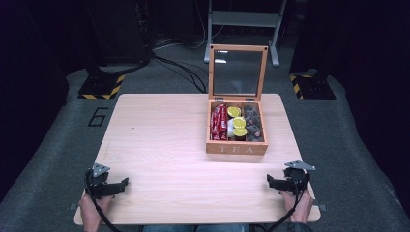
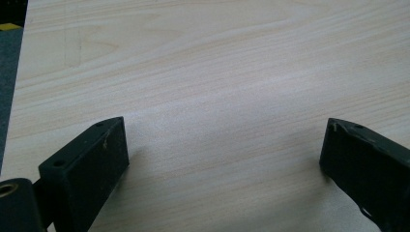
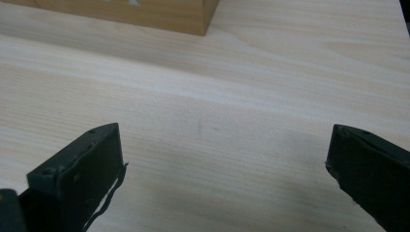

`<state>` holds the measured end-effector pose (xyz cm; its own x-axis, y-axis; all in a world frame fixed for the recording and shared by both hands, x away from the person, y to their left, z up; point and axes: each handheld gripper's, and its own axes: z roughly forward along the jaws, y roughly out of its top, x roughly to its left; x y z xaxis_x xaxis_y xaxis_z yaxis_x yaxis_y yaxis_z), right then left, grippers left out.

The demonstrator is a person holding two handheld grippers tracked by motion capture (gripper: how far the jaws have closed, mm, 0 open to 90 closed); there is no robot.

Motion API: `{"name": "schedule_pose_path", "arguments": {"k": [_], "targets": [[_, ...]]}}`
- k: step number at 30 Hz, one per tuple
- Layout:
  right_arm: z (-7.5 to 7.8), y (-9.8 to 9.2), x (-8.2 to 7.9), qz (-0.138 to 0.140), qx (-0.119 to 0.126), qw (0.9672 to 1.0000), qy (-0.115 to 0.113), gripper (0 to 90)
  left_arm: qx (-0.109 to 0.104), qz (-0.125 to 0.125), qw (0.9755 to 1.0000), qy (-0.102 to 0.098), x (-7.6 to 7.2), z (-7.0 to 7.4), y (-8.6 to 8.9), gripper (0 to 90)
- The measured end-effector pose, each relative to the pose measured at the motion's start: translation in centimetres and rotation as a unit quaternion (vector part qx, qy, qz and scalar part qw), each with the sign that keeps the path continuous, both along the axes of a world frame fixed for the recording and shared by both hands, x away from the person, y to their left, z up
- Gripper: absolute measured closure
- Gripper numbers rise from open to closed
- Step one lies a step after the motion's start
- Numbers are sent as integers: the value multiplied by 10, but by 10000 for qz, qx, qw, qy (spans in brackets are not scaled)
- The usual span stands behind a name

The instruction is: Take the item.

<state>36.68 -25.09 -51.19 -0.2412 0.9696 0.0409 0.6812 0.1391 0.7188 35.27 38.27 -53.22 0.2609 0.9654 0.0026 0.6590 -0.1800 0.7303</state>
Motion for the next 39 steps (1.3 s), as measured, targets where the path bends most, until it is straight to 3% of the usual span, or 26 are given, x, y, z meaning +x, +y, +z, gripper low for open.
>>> {"name": "schedule_pose_path", "arguments": {"k": [11,39], "targets": [[33,15,1,177,-3,9996,-200,0,4,0,10000,-5,0,0,0,32],[77,46,27,644,-117,9974,-315,0,7,0,10000,-7,0,0,0,31]]}}
